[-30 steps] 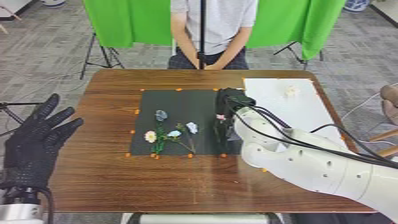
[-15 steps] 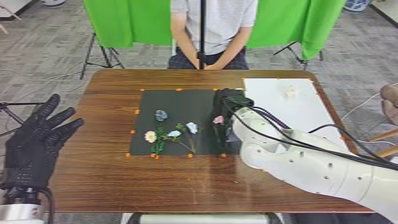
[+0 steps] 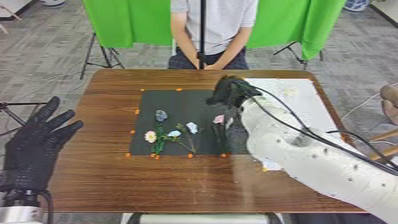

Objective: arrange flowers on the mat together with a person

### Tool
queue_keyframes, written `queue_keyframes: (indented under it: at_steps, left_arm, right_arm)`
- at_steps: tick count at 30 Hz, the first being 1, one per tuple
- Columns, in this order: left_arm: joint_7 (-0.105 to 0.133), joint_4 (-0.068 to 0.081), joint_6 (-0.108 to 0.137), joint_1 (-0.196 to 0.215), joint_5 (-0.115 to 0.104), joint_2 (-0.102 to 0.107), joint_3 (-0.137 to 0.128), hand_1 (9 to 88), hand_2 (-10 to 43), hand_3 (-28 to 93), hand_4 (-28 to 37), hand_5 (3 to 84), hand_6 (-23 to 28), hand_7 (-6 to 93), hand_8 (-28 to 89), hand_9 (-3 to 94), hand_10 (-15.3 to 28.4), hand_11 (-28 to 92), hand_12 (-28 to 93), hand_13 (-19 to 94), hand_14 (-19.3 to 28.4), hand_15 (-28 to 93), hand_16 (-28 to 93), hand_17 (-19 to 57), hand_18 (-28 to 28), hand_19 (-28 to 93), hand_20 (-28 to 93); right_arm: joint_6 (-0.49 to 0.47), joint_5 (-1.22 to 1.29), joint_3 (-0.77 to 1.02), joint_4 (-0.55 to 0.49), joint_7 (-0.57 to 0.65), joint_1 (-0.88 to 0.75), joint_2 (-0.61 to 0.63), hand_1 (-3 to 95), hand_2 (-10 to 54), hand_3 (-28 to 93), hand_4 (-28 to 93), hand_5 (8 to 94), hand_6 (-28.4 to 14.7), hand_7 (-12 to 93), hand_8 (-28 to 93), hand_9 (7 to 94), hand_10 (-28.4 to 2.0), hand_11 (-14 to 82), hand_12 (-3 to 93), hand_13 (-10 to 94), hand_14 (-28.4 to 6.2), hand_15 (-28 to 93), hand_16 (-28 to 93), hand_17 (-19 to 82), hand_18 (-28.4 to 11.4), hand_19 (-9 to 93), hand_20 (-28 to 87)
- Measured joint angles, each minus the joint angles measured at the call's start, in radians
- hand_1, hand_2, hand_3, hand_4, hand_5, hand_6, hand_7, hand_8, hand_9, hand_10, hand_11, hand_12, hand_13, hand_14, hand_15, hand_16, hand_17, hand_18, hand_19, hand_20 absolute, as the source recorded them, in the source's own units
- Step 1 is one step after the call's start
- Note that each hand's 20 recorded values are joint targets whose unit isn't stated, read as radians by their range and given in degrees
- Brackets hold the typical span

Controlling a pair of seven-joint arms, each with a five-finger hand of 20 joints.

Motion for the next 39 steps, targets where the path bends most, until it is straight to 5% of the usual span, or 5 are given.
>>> queue_keyframes:
  at_steps: [6, 14, 24, 39]
  left_arm:
    - [-0.007, 0.000, 0.000, 0.003, 0.002, -0.011, -0.010, 20.0, 7.7, 75, -27.1, 30.6, 4.3, 9.5, -8, 29.4, 14.3, 16, 11, 21, 22.0, 44, -6, -9.3, 17.9, 37, 17]
    - [-0.006, 0.000, 0.002, 0.015, 0.001, -0.016, -0.014, 19.8, 7.7, 75, -27.7, 30.6, 4.4, 9.4, -8, 29.0, 14.2, 15, 12, 20, 21.8, 42, -5, -9.3, 17.8, 37, 17]
    - [-0.002, 0.000, 0.005, 0.017, -0.001, -0.016, -0.012, 19.7, 7.6, 75, -27.6, 30.7, 4.4, 9.4, -8, 29.0, 14.3, 16, 12, 20, 21.8, 42, -5, -9.3, 17.7, 37, 17]
    - [-0.022, 0.001, 0.004, -0.002, 0.004, -0.022, -0.008, 20.0, 7.8, 75, -27.4, 30.7, 4.5, 9.4, -8, 29.2, 14.4, 16, 12, 21, 21.9, 43, -5, -9.3, 17.6, 37, 17]
  right_arm:
    - [0.055, 0.150, 0.221, -0.121, -0.041, -0.161, 0.033, 28.5, -0.7, 70, -25, 58.2, -1.0, 13, -12, 61.5, -17.5, 16.8, 14.5, 56, -17.3, 49, 11, 16, -19.9, 65, 8]
    - [0.249, 0.361, 0.514, -0.210, -0.134, -0.437, 0.076, 28.1, -1.1, 71, -25, 56.5, -1.2, 14, -12, 60.2, -17.8, 16.9, 14.4, 54, -17.9, 50, 9, 13, -19.8, 63, 8]
    - [0.315, 0.344, 0.603, -0.246, -0.133, -0.625, 0.103, 28.0, -1.1, 71, -25, 56.1, -1.1, 14, -12, 59.9, -17.8, 17.0, 14.2, 53, -18.0, 50, 9, 13, -19.9, 63, 9]
    - [0.346, 0.353, 0.595, -0.248, -0.134, -0.635, 0.122, 28.0, -1.0, 71, -25, 56.0, -1.0, 14, -13, 60.1, -17.9, 17.1, 14.2, 54, -18.0, 51, 8, 13, -20.0, 63, 9]
